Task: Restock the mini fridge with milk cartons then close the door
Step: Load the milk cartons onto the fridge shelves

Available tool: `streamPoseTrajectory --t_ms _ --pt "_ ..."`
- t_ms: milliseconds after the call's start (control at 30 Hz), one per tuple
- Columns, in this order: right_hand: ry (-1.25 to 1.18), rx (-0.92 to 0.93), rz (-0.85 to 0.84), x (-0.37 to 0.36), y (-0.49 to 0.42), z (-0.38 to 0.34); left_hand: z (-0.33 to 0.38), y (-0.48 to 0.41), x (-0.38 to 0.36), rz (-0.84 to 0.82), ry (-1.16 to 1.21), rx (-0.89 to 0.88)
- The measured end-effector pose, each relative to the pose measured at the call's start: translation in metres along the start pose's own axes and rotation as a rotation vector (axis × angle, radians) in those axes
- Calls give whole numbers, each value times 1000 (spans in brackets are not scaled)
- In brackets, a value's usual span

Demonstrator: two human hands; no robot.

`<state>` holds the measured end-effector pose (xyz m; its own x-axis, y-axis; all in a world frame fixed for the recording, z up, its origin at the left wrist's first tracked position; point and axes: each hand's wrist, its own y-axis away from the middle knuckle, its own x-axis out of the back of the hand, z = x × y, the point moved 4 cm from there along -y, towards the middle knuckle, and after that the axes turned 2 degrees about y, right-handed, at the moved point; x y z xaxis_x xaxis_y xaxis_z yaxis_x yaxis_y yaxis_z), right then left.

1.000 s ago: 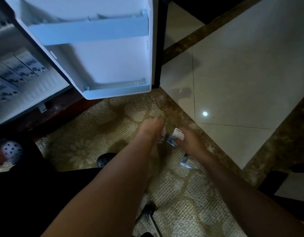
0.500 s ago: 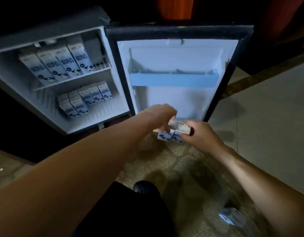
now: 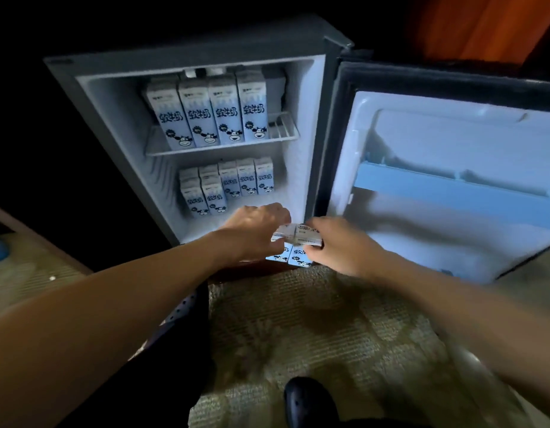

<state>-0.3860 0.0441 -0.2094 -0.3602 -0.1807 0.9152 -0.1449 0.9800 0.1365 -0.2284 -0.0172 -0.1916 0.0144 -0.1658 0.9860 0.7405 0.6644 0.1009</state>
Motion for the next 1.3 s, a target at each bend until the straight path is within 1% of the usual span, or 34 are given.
streamPoseTrajectory --t_ms 67,200,333,467,567,733,833,1000,1100,1200,1300 --pt "24 21 -20 -10 -29 -8 -26 -3 -8 20 -13 35" --pt "68 80 46 -31 -77 -21 -69 -17 -25 97 -121 34" --pt "59 29 112 -53 -122 -23 -108 -35 -43 175 -212 55" --pt "67 48 160 -64 -162 -21 -139 -46 -53 309 -209 79" --pt "62 -1 207 -68 -187 -15 -152 -53 -59 404 -173 109" --pt "57 0 279 -79 -210 -5 -164 -66 -72 508 -152 167" --pt "-9 5 362 -83 -221 -3 -173 -71 -72 538 -152 222" --pt "-199 38 579 -102 -225 1 -181 -81 -80 583 -186 254" --pt "-235 24 680 -114 -226 -4 -181 -80 -87 579 -196 305" --pt "-359 -65 684 -115 -235 -3 -182 -81 -91 572 -199 356" --pt "-369 -110 631 -123 -242 2 -180 -81 -95 607 -206 366"
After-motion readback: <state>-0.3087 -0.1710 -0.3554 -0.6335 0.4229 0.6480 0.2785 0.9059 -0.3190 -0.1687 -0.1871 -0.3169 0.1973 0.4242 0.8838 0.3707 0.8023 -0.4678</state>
